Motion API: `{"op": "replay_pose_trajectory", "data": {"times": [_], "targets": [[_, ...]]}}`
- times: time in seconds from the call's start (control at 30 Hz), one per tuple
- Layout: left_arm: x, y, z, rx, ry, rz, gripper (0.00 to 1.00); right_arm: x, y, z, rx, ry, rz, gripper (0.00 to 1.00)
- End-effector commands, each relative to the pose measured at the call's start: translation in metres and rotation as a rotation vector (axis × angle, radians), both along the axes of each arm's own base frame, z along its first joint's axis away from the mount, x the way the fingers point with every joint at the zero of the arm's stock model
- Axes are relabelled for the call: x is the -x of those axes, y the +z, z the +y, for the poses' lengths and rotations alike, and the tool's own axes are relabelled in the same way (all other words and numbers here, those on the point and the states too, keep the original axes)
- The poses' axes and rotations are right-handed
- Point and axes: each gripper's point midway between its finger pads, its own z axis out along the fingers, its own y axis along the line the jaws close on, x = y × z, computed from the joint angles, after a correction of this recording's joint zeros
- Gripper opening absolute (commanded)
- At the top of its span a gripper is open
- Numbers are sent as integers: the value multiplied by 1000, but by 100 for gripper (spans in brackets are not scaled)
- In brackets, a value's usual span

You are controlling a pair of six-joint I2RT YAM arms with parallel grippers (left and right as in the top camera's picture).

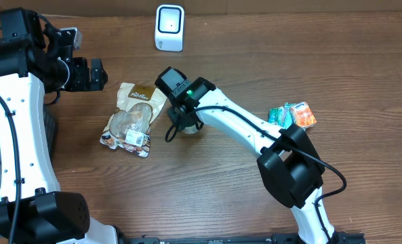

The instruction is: Scan the item barcode

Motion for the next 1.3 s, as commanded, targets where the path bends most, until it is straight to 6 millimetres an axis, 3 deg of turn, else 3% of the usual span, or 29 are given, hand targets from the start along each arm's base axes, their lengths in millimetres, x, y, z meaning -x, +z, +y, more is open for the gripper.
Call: {"op": "replay_pose_trajectory", "data": {"times": [0.0,0.17,0.33,0.43,0.53,0.63,0.67,0.9,1.07,1.27], "targets": [[-1,10,-4,-9,-29,-33,100,-22,31,-19,-26,-388,-117,52],[-1,10,-4,-9,-29,-33,100,-13,16,-26,-111,-754,-89,53],[-1,10,-4,-9,-29,-33,100,-18,5,-23,-191,-902,-103,56],[-1,10,-4,-9,-29,-33,100,-20,6,-22,-200,-904,-108,63],[-1,10,-4,-9,-29,-33,100,-20,6,-22,-184,-863,-110,80],[-1,10,-4,-9,-29,-33,100,-22,7,-20,-158,-751,-117,93],[-1,10,-4,-9,-29,-33,100,-25,12,-17,-125,-626,-126,100],[-1,10,-4,-9,-29,-33,100,-34,40,-9,40,-41,-165,100],[-1,10,-4,-9,-29,-33,100,-13,33,9,22,368,-52,100],[-1,10,-4,-9,-29,-33,100,-7,29,12,-49,512,7,100]]}}
